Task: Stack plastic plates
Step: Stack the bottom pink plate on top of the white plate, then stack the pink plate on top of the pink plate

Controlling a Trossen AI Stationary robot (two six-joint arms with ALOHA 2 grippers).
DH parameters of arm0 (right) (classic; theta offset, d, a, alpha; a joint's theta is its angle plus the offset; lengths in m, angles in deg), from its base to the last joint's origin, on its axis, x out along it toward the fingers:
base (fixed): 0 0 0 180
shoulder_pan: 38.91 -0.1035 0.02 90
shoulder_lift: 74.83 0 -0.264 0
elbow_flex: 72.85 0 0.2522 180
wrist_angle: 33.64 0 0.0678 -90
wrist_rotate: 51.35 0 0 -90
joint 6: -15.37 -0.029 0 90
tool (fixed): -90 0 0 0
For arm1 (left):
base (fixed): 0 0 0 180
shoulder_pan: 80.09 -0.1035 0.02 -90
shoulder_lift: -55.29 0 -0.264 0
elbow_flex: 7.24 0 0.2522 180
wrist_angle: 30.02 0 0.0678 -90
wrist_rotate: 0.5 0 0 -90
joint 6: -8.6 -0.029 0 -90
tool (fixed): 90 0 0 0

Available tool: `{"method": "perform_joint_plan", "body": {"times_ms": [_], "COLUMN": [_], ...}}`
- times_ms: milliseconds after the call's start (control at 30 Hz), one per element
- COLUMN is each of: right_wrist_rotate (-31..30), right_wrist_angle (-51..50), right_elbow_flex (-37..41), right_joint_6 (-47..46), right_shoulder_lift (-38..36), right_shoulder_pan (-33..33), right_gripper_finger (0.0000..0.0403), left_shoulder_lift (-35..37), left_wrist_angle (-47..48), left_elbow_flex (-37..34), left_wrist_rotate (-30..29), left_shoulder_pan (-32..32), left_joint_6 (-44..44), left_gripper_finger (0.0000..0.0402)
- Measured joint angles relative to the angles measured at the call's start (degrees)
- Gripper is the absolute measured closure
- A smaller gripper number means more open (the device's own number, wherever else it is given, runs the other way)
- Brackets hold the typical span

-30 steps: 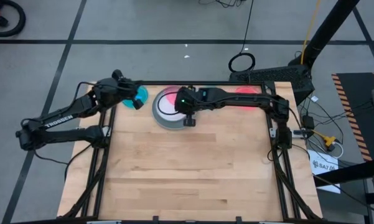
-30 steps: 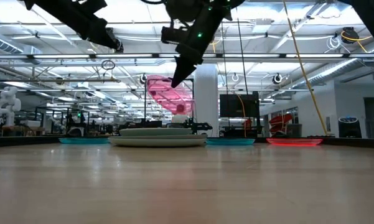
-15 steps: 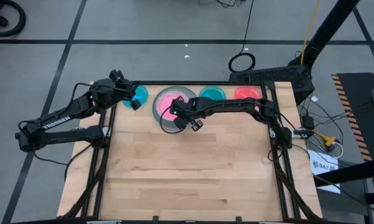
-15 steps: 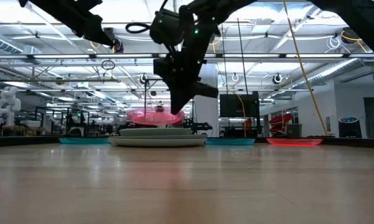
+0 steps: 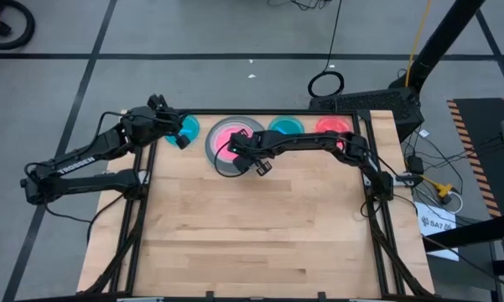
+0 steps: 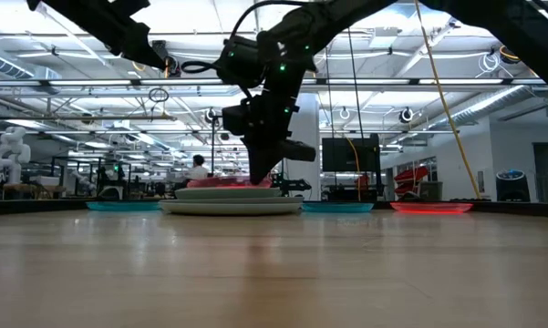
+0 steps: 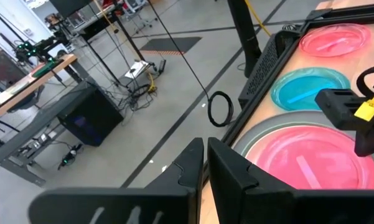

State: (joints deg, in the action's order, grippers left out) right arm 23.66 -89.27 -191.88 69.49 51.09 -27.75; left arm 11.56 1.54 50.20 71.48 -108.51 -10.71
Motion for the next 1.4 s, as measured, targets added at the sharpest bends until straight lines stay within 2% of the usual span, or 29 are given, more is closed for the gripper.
{"method": "perform_joint_plan", "body": {"times_ms": [367,733,867,1033,1133,1233,1400], "right_wrist_rotate": [-0.15,-0.66,-5.13,-5.95,-5.68,-1.71,12.57], "right_wrist_angle": [1.6,1.58,0.81,-4.16,-9.43,-16.0,-21.38], "right_elbow_flex": [0.0,0.0,0.0,0.02,0.02,0.0,5.26], "right_joint_6": [-2.5,-10.67,-13.34,-20.66,-29.26,-39.34,-47.61], "right_shoulder_lift": [0.03,0.03,-0.03,-2.97,-6.04,-9.2,-15.47], "right_shoulder_pan": [0.09,0.84,0.87,1.05,1.73,3.9,10.09], "right_gripper_finger": [0.0386,0.0318,0.0301,0.0294,0.0295,0.0297,0.0297], "left_shoulder_lift": [0.0,0.0,0.0,0.0,0.0,0.0,-0.02], "left_wrist_angle": [0.0,-0.07,-0.07,-0.14,-0.57,-0.5,0.1], "left_elbow_flex": [0.0,0.0,0.0,0.0,0.0,0.0,0.0], "left_wrist_rotate": [0.0,0.0,0.0,0.02,0.05,0.07,0.09], "left_shoulder_pan": [0.0,0.0,0.0,0.01,0.02,0.02,0.02], "left_joint_6": [0.07,0.07,0.38,1.61,2.69,3.56,4.85], "left_gripper_finger": [0.0371,0.0371,0.0371,0.0371,0.0371,0.0371,0.0371]}}
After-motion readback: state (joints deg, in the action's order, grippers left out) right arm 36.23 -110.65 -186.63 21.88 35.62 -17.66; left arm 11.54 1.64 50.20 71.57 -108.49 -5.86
